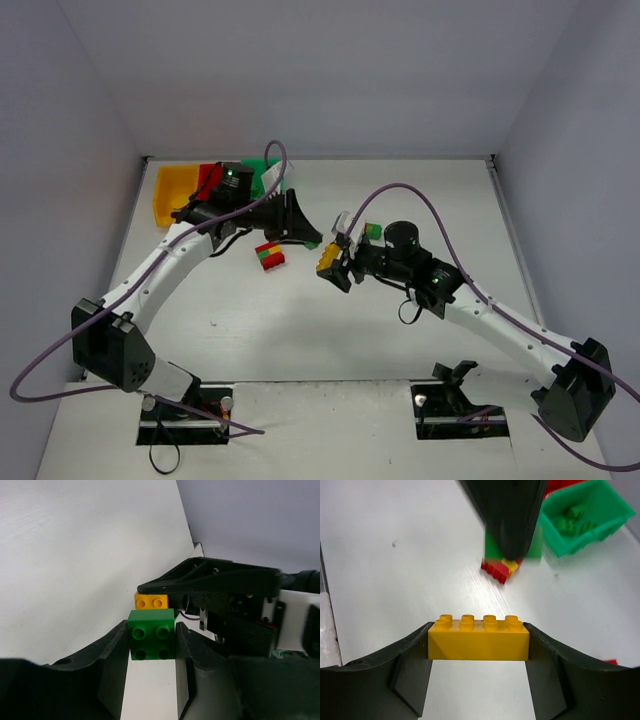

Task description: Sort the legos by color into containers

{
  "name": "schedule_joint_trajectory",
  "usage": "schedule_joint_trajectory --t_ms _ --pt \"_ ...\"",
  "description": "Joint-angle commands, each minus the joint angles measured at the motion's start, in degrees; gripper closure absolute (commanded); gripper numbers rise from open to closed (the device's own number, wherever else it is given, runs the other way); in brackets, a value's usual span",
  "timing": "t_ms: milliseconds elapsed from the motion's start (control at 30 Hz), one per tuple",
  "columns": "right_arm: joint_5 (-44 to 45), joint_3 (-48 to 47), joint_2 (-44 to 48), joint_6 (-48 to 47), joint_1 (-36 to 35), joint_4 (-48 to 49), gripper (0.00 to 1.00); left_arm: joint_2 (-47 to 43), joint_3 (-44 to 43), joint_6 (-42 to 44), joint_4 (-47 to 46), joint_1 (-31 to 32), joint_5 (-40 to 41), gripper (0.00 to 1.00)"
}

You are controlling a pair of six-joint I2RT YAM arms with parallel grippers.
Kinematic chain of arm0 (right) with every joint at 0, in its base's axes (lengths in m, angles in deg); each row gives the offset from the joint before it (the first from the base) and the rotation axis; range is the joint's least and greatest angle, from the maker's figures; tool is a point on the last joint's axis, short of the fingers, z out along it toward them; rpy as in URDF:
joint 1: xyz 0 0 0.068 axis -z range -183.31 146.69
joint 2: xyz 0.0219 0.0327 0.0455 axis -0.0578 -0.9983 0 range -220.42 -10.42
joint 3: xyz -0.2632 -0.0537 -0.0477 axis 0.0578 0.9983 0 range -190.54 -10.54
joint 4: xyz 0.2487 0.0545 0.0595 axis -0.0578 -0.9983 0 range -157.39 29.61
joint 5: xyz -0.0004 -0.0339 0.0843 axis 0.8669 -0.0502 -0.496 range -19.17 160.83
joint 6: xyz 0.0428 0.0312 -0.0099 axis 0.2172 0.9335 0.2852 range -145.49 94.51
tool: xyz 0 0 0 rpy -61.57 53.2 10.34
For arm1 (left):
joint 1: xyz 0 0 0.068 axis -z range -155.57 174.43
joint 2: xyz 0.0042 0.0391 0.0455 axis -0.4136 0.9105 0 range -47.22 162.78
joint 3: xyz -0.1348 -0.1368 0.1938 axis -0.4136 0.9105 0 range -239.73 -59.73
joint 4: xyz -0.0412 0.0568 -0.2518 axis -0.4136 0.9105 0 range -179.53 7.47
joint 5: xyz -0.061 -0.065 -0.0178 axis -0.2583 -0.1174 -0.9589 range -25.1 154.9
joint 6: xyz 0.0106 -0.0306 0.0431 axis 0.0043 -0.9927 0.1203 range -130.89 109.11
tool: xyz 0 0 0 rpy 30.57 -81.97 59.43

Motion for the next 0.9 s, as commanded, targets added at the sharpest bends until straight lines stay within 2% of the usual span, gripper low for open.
schedule_joint_trajectory --t_ms 0,167,267,300,333,367,400,467,600,700,833,867 --pt "4.34 2.96 1.56 0.74 0.62 1.13 0.99 -0.52 -5.36 5.13 2.14 -4.33 -2.17 1.0" --pt "6.36 4.98 1.38 1.1 1.15 1.13 1.0 1.76 -8.69 8.72 4.79 -9.77 -2.88 1.0" --pt "6.98 4.81 0.42 1.36 1.24 1.31 1.0 5.45 -13.07 13.46 7.43 -10.92 3.34 1.0" --pt "7.16 4.46 -0.19 1.53 1.24 1.31 1.0 8.33 -14.66 14.7 9.0 -11.01 6.06 1.0" --pt "7.42 4.11 -0.98 1.88 1.24 1.57 1.0 14.1 -20.33 17.58 10.15 -11.01 16.27 1.0" --pt "7.42 3.93 -1.34 1.89 1.24 1.57 1.0 14.16 -20.39 17.61 10.07 -11.01 16.37 1.0" --pt "7.59 3.76 -1.69 2.15 1.33 1.57 1.0 15.9 -22.13 18.48 9.9 -11.01 23.33 1.0" --pt "7.68 2.97 -2.39 2.59 1.33 1.57 1.0 22.23 -28.19 19.02 9.37 -11.19 31.96 1.0" --pt "7.86 1.91 -2.75 3.03 1.33 1.57 1.0 32.77 -39.0 19.72 9.19 -12.15 41.83 0.99" --pt "7.86 0.86 -2.92 3.29 1.42 1.48 1.0 40.42 -47.88 19.9 10.86 -13.12 44.67 0.94" --pt "7.95 -0.02 -3.36 2.94 1.59 1.48 1.0 48.42 -55.27 19.99 13.23 -14.0 45.56 0.8" --pt "7.69 -0.11 -3.71 2.59 1.59 1.48 1.0 49.05 -56.24 19.99 13.58 -14.0 45.12 0.67"
